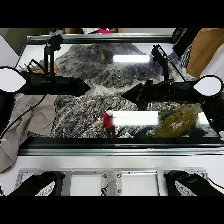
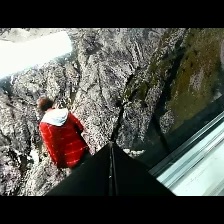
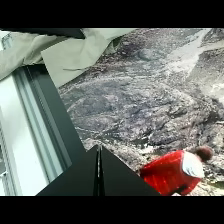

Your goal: Fold the clothes and pants, and hang the long-sleeved shirts on hangers.

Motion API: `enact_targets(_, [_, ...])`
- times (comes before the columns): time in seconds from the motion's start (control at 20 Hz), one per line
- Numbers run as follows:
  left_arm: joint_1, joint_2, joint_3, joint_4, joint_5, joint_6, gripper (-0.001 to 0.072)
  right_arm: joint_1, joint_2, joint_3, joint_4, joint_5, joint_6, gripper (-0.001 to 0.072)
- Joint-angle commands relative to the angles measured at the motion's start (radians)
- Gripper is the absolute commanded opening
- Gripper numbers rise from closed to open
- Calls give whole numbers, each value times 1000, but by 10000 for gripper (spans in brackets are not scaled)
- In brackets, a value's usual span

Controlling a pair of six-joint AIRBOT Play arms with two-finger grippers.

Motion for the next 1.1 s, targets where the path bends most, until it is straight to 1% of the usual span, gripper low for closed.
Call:
enact_targets(0.0, [0,1,0,0,0,0,11,1,-1,1,0,0,0,21])
enact_targets(0.5, [1,0,0,14,14,1,14,1,-1,1,0,0,0,21])
enact_targets(0.55, [1,0,1,72,27,1,320,1,-1,1,0,0,0,21])
enact_targets(0.6, [1,-4,1,172,39,-5,700,1,-1,1,0,0,0,21])
enact_targets(0.65, [1,-15,0,317,36,-29,668,1,-1,1,0,0,0,21])
enact_targets(0.75, [1,-72,0,671,-25,-162,668,1,-1,1,0,0,0,21])
enact_targets(0.8, [2,-115,0,826,-56,-215,668,1,-1,1,0,0,0,21])
enact_targets(0.85, [12,-169,0,952,-75,-247,668,1,-1,1,0,0,0,21])
enact_targets(0.9, [31,-222,0,1018,-72,-254,668,1,-1,1,0,0,0,21])
enact_targets(0.95, [64,-280,0,1047,-60,-255,667,1,-1,1,0,0,0,21])
enact_targets(1.05, [137,-383,0,1046,-47,-263,668,1,-1,1,0,0,0,21])
